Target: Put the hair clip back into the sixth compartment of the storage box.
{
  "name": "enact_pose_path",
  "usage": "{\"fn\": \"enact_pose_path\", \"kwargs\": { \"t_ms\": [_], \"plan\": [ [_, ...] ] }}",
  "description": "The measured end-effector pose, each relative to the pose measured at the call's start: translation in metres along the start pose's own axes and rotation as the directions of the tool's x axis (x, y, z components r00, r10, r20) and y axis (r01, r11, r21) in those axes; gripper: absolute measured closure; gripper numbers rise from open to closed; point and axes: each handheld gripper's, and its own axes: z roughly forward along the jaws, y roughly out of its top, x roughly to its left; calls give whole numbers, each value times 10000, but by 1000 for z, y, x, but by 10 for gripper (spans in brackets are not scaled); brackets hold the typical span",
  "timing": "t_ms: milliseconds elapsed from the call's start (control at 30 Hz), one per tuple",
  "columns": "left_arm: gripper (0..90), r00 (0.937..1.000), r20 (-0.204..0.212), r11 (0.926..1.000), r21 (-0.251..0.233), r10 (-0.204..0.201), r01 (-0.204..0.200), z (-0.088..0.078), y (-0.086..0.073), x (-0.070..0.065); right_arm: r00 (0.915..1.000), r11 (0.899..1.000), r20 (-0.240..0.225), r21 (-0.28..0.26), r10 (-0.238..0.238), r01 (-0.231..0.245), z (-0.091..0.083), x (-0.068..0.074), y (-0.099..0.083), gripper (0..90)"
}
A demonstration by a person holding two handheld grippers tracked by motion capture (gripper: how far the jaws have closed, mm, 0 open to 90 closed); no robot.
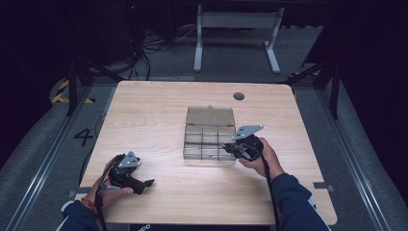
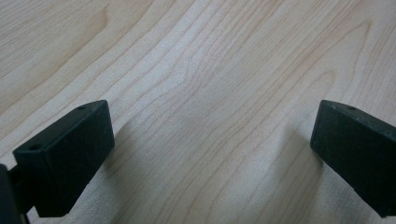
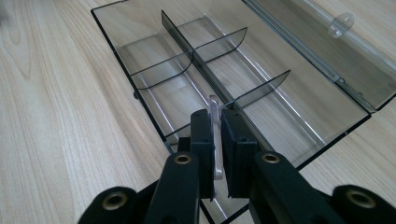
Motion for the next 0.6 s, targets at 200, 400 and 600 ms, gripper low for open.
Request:
{"fn": "enact_pose_path", "kwargs": {
  "t_ms": [200, 400, 600],
  "plan": [
    [2, 10000, 1, 10000, 0, 1, -1, 0, 0, 0, 9999, 9999, 71, 120, 73, -74, 3, -3, -1, 846],
    [2, 10000, -3, 10000, 2, 2, -2, 0, 0, 0, 9999, 9997, 38, 209, 137, -138, 4, -5, -3, 844],
    [2, 10000, -2, 10000, 2, 2, -2, 0, 0, 0, 9998, 9996, 42, 215, 176, -177, 5, -5, -4, 844]
  ]
}}
